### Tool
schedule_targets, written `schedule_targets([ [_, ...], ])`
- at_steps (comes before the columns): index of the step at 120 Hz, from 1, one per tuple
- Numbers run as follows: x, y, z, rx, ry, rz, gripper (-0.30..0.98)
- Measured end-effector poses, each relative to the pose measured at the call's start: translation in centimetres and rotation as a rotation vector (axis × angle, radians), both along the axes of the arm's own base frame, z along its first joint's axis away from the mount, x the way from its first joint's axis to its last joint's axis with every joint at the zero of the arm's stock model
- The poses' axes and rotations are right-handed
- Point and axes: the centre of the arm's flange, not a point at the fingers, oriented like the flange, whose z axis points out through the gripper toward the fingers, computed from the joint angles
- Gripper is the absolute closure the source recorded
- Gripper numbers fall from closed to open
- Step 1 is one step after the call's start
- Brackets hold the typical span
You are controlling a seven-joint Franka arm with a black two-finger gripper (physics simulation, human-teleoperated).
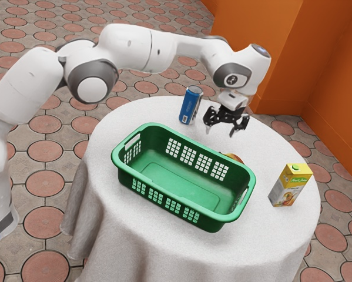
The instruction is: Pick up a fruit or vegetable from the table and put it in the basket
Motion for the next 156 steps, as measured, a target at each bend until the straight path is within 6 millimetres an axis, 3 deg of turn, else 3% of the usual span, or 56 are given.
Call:
schedule_targets([
  [35,0.8,-0.4,-0.6,0.003,-0.033,-0.009,0.02],
  [58,2.5,-5.0,2.1,-0.021,-0.136,-0.067,0.02],
  [75,3.2,-6.3,0.4,-0.048,-0.144,-0.082,0.02],
  [114,3.2,-9.3,0.8,-0.083,-0.161,-0.119,0.02],
  [138,2.9,-9.3,-0.2,-0.123,-0.121,-0.109,0.02],
  [156,3.0,-9.3,-2.2,-0.139,-0.089,-0.104,0.02],
])
